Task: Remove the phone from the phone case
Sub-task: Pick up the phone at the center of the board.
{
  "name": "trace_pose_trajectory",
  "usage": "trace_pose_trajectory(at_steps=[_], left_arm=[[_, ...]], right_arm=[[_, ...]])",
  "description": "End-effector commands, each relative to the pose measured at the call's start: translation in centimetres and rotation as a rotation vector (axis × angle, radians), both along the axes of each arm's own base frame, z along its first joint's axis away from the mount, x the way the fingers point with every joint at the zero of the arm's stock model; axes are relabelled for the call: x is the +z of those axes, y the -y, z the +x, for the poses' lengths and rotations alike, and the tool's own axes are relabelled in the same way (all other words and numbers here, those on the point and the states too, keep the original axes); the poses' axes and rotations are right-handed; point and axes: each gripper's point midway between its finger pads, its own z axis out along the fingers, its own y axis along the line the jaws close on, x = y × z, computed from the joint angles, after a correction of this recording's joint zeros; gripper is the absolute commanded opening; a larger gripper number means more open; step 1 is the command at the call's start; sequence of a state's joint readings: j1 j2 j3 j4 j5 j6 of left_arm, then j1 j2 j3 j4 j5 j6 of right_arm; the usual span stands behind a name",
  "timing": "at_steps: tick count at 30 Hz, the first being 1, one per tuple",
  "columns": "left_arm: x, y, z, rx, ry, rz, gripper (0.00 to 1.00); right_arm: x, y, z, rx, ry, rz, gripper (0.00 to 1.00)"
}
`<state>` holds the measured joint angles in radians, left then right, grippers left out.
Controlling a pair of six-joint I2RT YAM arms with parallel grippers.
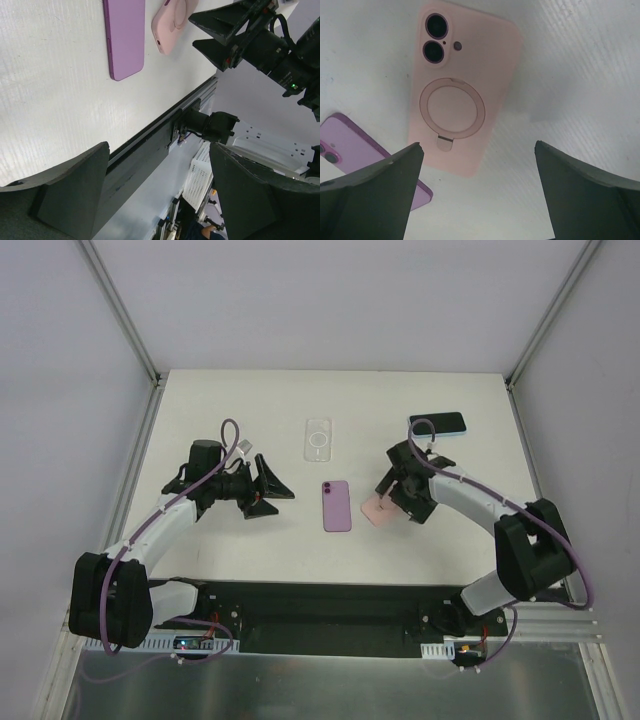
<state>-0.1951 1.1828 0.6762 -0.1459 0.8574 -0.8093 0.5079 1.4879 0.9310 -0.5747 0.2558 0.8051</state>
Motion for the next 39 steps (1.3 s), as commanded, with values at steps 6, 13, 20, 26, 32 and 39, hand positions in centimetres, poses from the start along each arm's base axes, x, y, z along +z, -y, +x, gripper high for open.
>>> trace_pose_trajectory(at_steps=[6, 13, 20, 26, 32, 39], left_arm=[[1.5, -0.1, 0.2, -0.024, 0.075, 0.012, 0.8], [1.6, -0.1, 0.0, -0.028, 0.08, 0.013, 0.8], [1.8, -0.1, 0.0, -0.03, 0.082, 0.015, 0.8], [1.9, -0.1, 0.1, -0.031, 0.08, 0.012, 0.8], [2.1, 0.0, 0.3, -0.032, 0.079, 0.009, 0.81], [2.3, 0.3, 0.6, -0.045, 0.063, -0.007, 0.81]], right_arm=[[-1.5, -2.9, 3.4, -0.092, -0.06, 0.01, 0.96], [-3.6, -3.3, 3.1, -0.084, -0.149, -0.114, 0.96], [-5.2, -3.3, 1.6, -0.105, -0.166, -0.076, 0.86], [-4.2, -3.8, 2.1, -0.043, -0.081, -0.02, 0.44], [-1.7, -4.6, 3.1, 0.036, 0.037, 0.044, 0.27], [1.3, -7.9, 3.6, 0.218, 0.149, 0.212, 0.22]])
